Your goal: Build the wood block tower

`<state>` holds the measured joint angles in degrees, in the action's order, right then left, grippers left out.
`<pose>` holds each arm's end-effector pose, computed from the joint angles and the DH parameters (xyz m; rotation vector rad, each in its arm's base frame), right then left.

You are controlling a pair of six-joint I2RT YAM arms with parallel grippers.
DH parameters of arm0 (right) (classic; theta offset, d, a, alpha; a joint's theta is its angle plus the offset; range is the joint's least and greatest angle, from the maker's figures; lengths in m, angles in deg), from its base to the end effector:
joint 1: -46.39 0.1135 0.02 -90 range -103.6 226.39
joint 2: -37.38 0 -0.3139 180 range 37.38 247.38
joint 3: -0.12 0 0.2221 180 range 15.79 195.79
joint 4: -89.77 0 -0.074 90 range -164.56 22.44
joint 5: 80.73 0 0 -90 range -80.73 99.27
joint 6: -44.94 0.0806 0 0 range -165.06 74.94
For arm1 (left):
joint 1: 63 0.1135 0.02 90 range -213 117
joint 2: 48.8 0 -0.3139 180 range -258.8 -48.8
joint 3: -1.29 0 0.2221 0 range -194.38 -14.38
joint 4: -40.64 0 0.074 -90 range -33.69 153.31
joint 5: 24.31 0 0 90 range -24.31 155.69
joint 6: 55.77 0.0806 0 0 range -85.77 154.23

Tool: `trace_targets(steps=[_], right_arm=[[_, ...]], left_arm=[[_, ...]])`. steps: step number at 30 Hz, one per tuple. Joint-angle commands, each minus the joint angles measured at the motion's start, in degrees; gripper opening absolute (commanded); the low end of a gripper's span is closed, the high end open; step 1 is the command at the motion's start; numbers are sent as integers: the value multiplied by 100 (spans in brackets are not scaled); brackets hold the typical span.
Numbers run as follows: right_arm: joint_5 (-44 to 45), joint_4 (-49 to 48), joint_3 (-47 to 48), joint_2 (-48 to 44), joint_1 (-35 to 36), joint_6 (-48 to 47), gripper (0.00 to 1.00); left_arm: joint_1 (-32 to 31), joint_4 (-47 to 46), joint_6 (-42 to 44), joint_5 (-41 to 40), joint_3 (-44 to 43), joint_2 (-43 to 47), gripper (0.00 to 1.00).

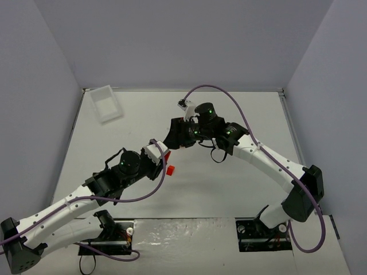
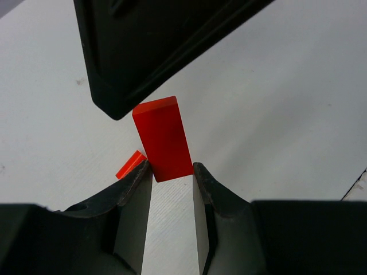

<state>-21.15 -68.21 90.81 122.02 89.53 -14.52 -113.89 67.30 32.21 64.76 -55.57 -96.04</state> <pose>0.2271 0.2688 0.4100 -0.6289 1.9489 1.3434 0.1106 -0.1339 0.3358 0.7818 1.7484 -0.6170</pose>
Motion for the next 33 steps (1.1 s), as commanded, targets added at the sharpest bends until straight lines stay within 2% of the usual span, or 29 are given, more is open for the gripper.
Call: trace_targets(steps=[1, 26, 33], right_arm=[[-25, -245, 135, -4, 54, 136, 56], [447, -36, -294, -261, 196, 134, 40], [520, 5, -299, -350, 190, 118, 32]], left_arm=[[-23, -545, 407, 294, -401, 28, 0], [-26, -614, 394, 278, -267, 18, 0], [-17, -607, 369, 261, -240, -90, 0]])
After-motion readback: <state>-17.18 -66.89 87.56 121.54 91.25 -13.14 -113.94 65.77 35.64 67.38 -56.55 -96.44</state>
